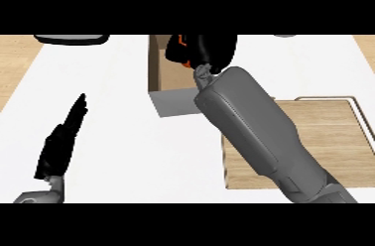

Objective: Pick the squash from the tray and place it in the cardboard box

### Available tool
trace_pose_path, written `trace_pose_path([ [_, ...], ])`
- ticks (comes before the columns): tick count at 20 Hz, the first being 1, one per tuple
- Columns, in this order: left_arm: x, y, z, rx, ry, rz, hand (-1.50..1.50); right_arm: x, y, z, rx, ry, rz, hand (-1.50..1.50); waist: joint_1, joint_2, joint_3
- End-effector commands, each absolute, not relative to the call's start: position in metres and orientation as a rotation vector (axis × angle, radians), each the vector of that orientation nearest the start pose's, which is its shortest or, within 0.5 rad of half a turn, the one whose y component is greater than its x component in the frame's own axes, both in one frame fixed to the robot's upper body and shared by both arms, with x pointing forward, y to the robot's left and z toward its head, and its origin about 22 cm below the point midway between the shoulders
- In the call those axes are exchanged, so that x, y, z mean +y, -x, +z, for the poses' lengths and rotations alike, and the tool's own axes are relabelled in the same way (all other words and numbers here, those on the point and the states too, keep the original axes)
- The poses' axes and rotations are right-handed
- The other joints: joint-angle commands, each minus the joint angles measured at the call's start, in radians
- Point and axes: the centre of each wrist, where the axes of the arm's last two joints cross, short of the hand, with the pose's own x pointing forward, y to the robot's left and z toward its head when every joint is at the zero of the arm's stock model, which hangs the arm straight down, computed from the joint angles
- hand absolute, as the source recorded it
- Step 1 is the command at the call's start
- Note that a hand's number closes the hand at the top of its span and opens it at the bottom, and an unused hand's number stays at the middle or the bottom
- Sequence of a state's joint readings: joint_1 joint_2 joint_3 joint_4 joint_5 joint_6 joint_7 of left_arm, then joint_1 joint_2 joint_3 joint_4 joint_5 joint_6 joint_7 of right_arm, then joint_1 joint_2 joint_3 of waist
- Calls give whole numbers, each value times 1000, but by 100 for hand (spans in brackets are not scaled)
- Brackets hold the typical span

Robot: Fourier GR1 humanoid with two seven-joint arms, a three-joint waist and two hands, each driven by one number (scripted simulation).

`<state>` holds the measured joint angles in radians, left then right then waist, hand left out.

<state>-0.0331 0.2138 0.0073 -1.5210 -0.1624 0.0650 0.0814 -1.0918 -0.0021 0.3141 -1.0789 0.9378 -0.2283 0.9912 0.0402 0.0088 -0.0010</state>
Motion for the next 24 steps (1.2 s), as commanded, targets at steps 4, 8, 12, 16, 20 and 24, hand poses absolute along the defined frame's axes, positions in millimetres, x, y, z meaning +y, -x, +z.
trace_pose_path([
  [4, 278, -244, 10, -1489, -316, -249, 0, -17, -415, 172, -1349, 1013, 491, 150, 29, 9, 0],
  [8, 277, -254, 11, -1481, -320, -249, 0, -23, -434, 172, -1292, 993, 524, 150, 27, 13, 0],
  [12, 256, -251, 9, -1493, -312, -265, 0, -36, -440, 146, -1200, 975, 416, -150, 54, 20, 0],
  [16, 275, -261, 17, -1491, -317, -278, 0, -39, -445, 142, -1226, 967, 402, -150, 57, 21, 0],
  [20, 271, -266, 22, -1498, -315, -272, 0, -45, -444, 131, -1310, 936, 309, -150, 65, 23, 1],
  [24, 263, -260, 16, -1498, -303, -273, 0, -46, -446, 140, -1442, 947, 48, -150, 58, 26, 1],
])
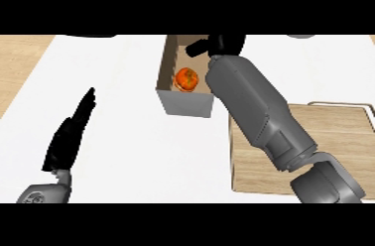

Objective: Pick the squash from the tray and place it in the cardboard box

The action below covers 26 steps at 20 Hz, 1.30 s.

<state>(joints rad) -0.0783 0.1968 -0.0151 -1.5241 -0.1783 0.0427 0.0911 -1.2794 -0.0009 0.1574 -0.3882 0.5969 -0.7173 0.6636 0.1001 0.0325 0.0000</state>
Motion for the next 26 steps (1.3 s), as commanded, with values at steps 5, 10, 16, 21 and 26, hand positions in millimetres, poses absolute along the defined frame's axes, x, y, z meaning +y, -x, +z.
trace_pose_path([
  [5, 270, -257, 20, -1487, -344, -242, 0, -63, -450, 156, -1561, 887, -190, -150, -47, -14, 2],
  [10, 280, -250, 6, -1461, -352, -224, 0, -72, -441, 139, -1606, 834, -365, -150, -64, -21, 1],
  [16, 279, -242, 3, -1446, -395, -188, 0, -132, -434, 120, -1580, 875, -478, -150, -117, -40, 1],
  [21, 280, -242, 13, -1427, -394, -170, 0, -171, -398, 99, -1609, 869, -519, -150, -138, -47, 0],
  [26, 299, -234, 12, -1425, -402, -179, 0, -229, -348, 99, -1634, 829, -406, -150, -132, -43, 0],
])
